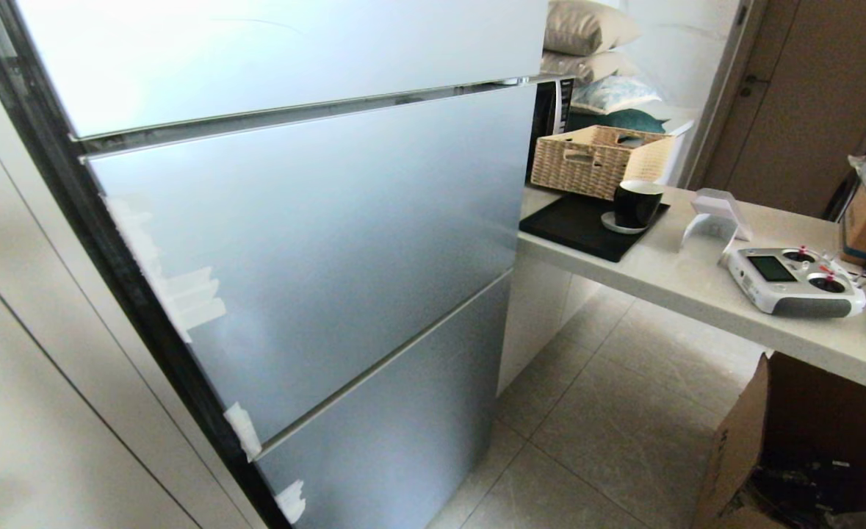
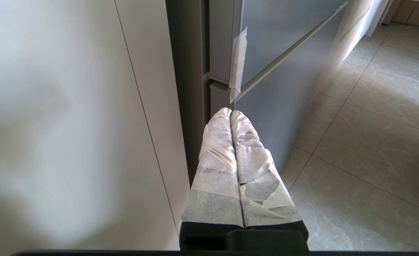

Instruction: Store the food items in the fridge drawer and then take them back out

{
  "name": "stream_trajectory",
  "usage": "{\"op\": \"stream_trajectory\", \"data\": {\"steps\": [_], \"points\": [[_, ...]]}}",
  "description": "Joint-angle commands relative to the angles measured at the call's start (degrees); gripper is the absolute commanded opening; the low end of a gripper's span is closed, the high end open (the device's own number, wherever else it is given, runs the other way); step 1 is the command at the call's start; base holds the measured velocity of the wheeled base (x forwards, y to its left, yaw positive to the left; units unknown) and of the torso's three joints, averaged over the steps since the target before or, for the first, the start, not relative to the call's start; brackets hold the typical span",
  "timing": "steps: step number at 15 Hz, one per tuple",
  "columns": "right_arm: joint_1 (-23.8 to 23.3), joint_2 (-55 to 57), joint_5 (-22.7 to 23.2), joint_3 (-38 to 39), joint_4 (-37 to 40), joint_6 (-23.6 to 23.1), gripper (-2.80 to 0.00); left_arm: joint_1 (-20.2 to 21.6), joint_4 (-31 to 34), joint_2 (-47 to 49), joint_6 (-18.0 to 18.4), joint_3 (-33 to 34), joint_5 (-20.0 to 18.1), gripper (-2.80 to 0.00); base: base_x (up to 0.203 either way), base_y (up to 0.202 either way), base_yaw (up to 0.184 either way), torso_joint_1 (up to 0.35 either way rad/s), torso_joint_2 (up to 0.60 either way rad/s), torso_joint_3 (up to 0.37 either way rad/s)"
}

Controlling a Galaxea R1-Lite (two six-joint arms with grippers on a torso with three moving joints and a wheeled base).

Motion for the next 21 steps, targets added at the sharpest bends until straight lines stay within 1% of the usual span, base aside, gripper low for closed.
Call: {"op": "stream_trajectory", "data": {"steps": [1,2,4,5,6,7,9,11,14,16,20,21], "points": [[0.08,0.02,0.01,0.00,-0.01,-0.07,-2.80,0.01,-0.22,-0.01,0.13,0.00,0.03,-2.80,0.000,0.000,0.000,0.000,0.00,0.000],[0.02,0.02,0.01,0.00,-0.01,0.09,-2.80,0.01,-0.99,-0.03,0.27,-1.00,0.13,-2.80,0.000,0.000,0.000,0.000,0.00,0.000],[0.02,0.02,0.01,0.00,-0.01,0.10,-2.80,0.06,-1.27,1.40,-0.56,-7.99,0.05,-2.80,0.000,0.000,0.000,0.000,0.00,0.000],[0.02,0.02,0.01,0.00,-0.01,0.10,-2.80,0.05,-1.56,4.35,-1.92,-11.15,0.03,-2.80,0.000,0.000,0.000,0.000,0.00,0.000],[0.02,0.02,0.01,0.00,-0.01,0.10,-2.80,0.03,-1.76,8.54,-4.16,-14.42,-0.03,-2.80,0.000,0.000,0.000,0.000,0.00,0.000],[0.02,0.02,0.01,0.00,-0.01,0.10,-2.80,-0.02,-1.98,13.23,-7.26,-17.51,-0.11,-2.80,0.000,0.000,0.000,0.000,0.00,0.000],[0.02,0.02,0.01,0.00,-0.01,0.10,-2.80,-0.15,-4.23,22.31,-13.06,-21.53,-0.24,-2.80,0.000,0.000,0.000,0.000,0.00,0.000],[0.02,0.02,0.01,0.00,-0.01,0.22,-2.80,-0.23,-10.93,32.28,-18.39,-23.48,-0.20,-2.80,0.000,0.000,0.000,0.000,0.00,0.000],[0.02,0.02,0.01,0.00,-0.01,0.46,-2.80,-0.06,-20.43,43.77,-25.11,-26.00,0.13,-2.80,0.000,0.000,0.000,0.000,0.00,0.000],[0.02,0.02,0.01,0.00,-0.01,0.37,-2.80,0.05,-24.60,49.14,-26.72,-27.21,0.29,-2.80,0.000,0.000,0.000,0.000,0.00,0.000],[0.02,0.02,0.01,0.00,-0.01,0.37,-2.80,0.09,-33.43,60.48,-27.21,-28.89,0.35,-2.80,0.000,0.000,0.000,0.000,0.00,0.000],[0.02,0.02,0.01,0.00,-0.01,0.37,-2.80,0.12,-34.79,62.57,-27.22,-29.93,0.38,-2.80,0.000,0.000,0.000,0.000,0.00,0.000]]}}
